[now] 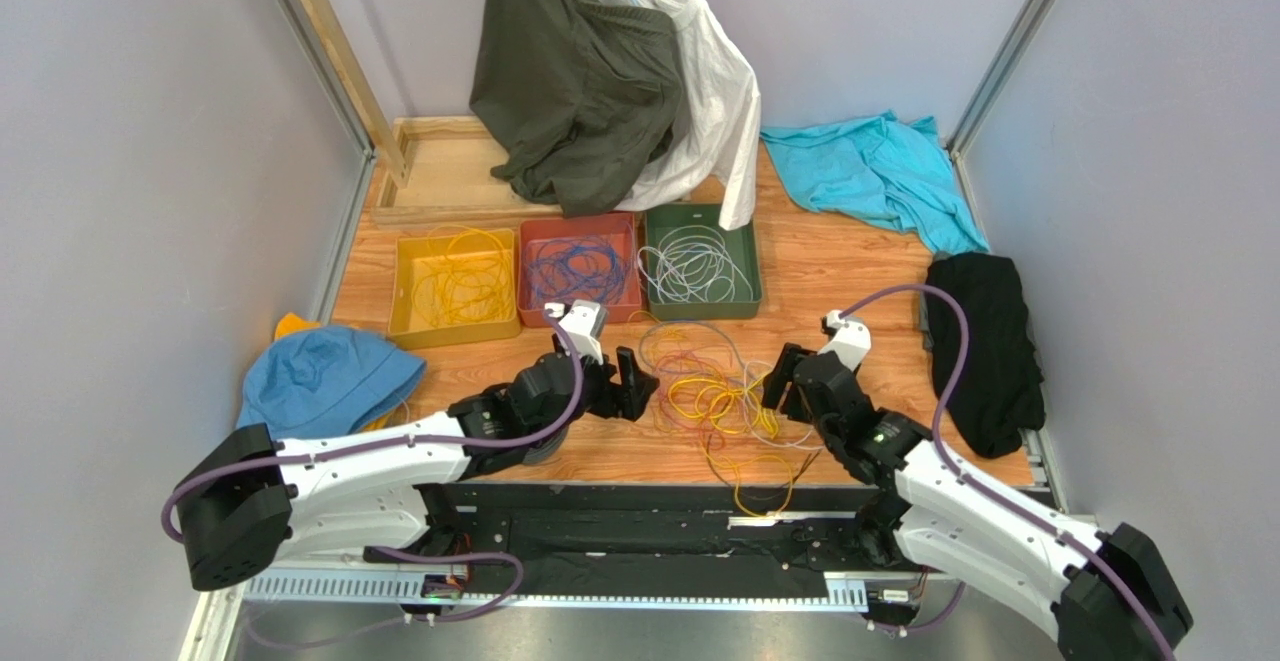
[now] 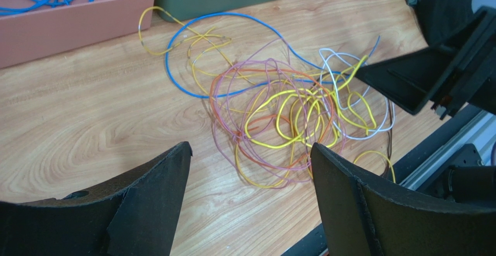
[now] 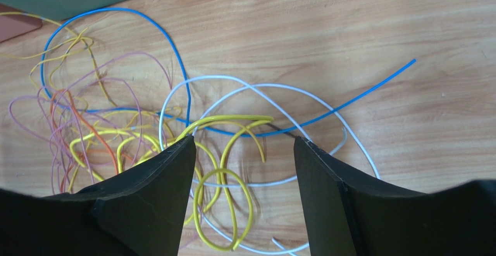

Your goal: Untangle the cables

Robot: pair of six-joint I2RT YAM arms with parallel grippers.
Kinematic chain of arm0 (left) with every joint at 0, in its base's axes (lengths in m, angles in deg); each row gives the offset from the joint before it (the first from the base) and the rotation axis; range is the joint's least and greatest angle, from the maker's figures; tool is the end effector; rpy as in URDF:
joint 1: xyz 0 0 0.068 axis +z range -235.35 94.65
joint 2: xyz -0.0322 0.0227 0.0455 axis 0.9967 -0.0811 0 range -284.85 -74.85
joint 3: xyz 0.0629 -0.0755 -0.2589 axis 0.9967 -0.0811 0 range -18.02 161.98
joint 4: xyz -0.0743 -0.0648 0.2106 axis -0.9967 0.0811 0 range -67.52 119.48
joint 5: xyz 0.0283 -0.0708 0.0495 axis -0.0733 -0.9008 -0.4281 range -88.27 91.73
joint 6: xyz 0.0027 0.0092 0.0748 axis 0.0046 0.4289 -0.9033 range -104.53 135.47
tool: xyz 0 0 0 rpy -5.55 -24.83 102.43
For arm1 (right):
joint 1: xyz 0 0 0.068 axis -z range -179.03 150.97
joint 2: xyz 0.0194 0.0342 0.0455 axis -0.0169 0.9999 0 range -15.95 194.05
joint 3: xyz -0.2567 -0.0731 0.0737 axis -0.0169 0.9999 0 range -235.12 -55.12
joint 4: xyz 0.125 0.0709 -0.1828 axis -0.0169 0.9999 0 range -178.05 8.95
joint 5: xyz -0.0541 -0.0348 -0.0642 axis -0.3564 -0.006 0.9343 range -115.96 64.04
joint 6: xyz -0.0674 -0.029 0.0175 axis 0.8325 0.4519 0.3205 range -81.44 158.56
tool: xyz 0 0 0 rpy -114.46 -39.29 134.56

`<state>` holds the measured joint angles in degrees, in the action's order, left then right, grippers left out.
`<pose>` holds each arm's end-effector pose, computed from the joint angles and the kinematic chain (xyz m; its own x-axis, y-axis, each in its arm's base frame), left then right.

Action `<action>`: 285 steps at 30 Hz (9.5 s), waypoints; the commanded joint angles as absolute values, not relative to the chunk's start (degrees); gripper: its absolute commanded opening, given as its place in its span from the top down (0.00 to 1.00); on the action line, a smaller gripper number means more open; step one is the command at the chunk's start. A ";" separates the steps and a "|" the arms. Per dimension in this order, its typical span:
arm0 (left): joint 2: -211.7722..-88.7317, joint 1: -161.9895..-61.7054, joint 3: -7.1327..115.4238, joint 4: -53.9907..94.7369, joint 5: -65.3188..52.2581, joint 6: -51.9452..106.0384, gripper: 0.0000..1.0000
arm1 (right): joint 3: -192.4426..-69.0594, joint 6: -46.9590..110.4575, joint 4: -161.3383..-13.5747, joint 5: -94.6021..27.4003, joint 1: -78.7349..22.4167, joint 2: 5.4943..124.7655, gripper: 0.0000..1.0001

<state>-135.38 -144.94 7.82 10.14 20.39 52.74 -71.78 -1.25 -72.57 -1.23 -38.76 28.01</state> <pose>0.1300 -0.1814 0.2236 -0.5573 -0.1840 -0.8097 0.4145 0.7833 -0.4633 0.1255 0.0697 0.1655 -0.6217 0.2396 -0.7457 0.0700 0.9653 0.2518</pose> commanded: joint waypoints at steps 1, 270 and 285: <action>-134.00 -144.94 6.41 6.48 18.96 54.40 0.16 | -77.60 -0.11 -81.02 3.91 -39.02 36.15 0.34; -159.05 -92.38 70.74 39.44 27.22 25.23 1.00 | -80.08 6.75 -63.70 -9.09 -61.35 6.90 0.55; -164.76 -87.63 55.38 39.71 24.85 32.08 0.97 | -78.76 6.48 -65.02 -9.00 -61.43 7.61 0.56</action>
<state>-165.28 -89.03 58.68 40.00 26.86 27.65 -78.67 6.60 -63.45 -10.04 -61.20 8.80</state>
